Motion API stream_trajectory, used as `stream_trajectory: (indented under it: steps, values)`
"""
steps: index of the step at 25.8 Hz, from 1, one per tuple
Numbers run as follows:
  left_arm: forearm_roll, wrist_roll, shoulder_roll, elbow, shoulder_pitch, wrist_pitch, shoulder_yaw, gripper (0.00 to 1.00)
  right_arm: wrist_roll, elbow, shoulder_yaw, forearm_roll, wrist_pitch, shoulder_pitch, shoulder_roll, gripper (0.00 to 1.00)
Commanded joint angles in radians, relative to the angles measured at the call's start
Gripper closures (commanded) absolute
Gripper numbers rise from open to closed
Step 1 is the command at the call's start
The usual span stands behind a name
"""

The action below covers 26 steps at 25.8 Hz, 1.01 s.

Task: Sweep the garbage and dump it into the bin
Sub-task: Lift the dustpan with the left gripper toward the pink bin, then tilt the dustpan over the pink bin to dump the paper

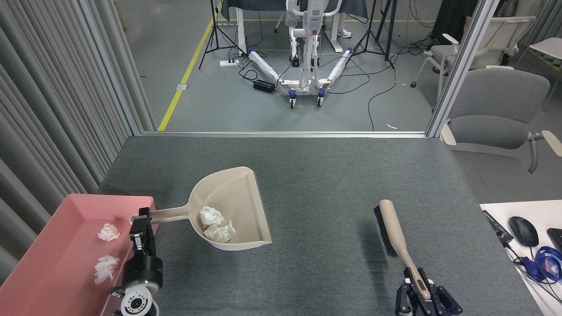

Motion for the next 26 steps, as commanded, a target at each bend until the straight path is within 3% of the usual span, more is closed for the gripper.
stream_trajectory:
  steps: [1,7,11,15,20,23,26]
  values:
    - [0.084,0.041,0.079,-0.051,0.003,0.034,0.0,0.99,-0.006,0.039,-0.015,0.004,0.004,0.001,-0.001,0.95]
    - [0.216,0.041,0.257,-0.107,0.047,0.036,0.014,0.99,-0.011,0.063,-0.012,0.025,0.009,0.002,0.027,0.92]
    - [0.307,0.049,0.361,-0.108,0.124,-0.032,0.062,0.96,-0.017,0.065,-0.006,0.047,0.009,0.002,0.042,0.89]
    - [0.314,0.07,0.415,-0.123,0.231,-0.056,0.164,0.96,-0.017,0.069,-0.006,0.067,0.009,0.002,0.053,0.86]
    - [0.255,0.059,0.47,-0.097,0.29,-0.068,0.238,0.96,-0.018,0.071,-0.006,0.067,0.027,0.002,0.067,0.56]
    - [0.124,0.023,0.472,-0.093,0.294,-0.051,0.319,0.97,-0.018,0.071,-0.007,0.067,0.029,0.002,0.075,0.29]
    - [0.095,0.001,0.472,-0.08,0.31,-0.051,0.364,0.97,-0.02,0.071,-0.007,0.067,0.029,0.001,0.076,0.19]
